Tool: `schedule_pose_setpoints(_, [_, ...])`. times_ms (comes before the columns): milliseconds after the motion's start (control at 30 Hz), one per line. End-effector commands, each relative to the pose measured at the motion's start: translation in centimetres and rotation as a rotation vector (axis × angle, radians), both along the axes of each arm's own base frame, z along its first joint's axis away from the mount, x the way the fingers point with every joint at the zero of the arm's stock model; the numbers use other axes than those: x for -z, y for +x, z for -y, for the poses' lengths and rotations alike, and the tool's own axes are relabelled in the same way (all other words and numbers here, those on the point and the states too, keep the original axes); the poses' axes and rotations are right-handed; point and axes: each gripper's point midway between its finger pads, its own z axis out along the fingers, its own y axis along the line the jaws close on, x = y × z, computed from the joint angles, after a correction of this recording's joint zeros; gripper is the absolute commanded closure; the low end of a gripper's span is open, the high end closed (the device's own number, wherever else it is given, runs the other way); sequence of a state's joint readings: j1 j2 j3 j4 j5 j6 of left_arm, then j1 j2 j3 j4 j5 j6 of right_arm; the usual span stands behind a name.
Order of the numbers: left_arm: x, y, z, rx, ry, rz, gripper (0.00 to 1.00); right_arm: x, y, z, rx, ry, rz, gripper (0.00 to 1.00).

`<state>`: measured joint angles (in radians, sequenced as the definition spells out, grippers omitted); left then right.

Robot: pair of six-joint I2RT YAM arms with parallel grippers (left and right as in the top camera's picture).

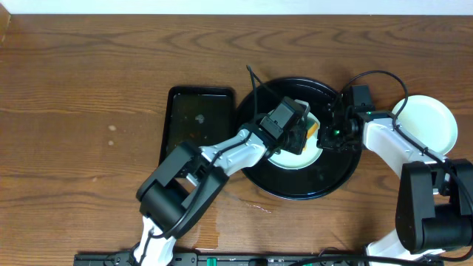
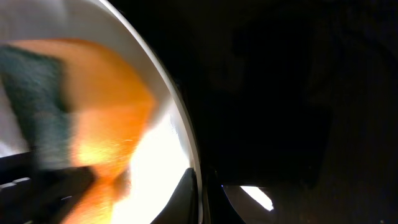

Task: Clean dirty plates on tray and stack at the side
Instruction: 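Scrub the light-green plate with the sponge in the left gripper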

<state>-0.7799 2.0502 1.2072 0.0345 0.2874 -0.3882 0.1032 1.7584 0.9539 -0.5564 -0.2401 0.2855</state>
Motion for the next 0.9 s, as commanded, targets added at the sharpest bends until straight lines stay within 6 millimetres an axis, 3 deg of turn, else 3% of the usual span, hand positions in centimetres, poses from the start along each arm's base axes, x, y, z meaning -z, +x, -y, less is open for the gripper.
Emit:
schedule_pose_setpoints(0, [-0.2,-2.2,2.0,0.063,-0.06,-0.072,0.92,0.8,-1.2,0.5,0.0,-0.03,-0.04,0.99])
schedule_pose_setpoints(167, [0.6,-3.8,2.9,0.099,-0.047,-0.091,0.93,0.8,-1.2,0.5,0.0,-0.03,-0.04,0.99])
schedule_pose_setpoints(267, [1.5,-3.5,2.2,0.068,0.003,-0.075,0.92,0.8,-1.2,0.5,0.0,-0.03,-0.04,0.99])
schedule_pose_setpoints(467, [2.4,1.1,-2.1,-0.064,0.188,0.094,0.92,0.8,-1.2,0.5,0.0,-0.03,-0.04,0.99])
schedule_pose_setpoints(667, [2.4,4.7,-6.1,-0.181,0.22,0.104,0.92,0.8,-1.3,0.5,-0.001,-0.03,-0.044,0.99])
schedule_pose_setpoints(767, [2.8,5.1,-7.7,-0.206,0.239,0.068,0.93,0.8,-1.3,0.5,-0.001,-0.03,-0.043,0.99])
schedule_pose_setpoints(867, [3.6,3.9,-9.3,-0.199,0.284,-0.011,0.92,0.8,-1.3,0.5,-0.001,-0.031,-0.043,0.99])
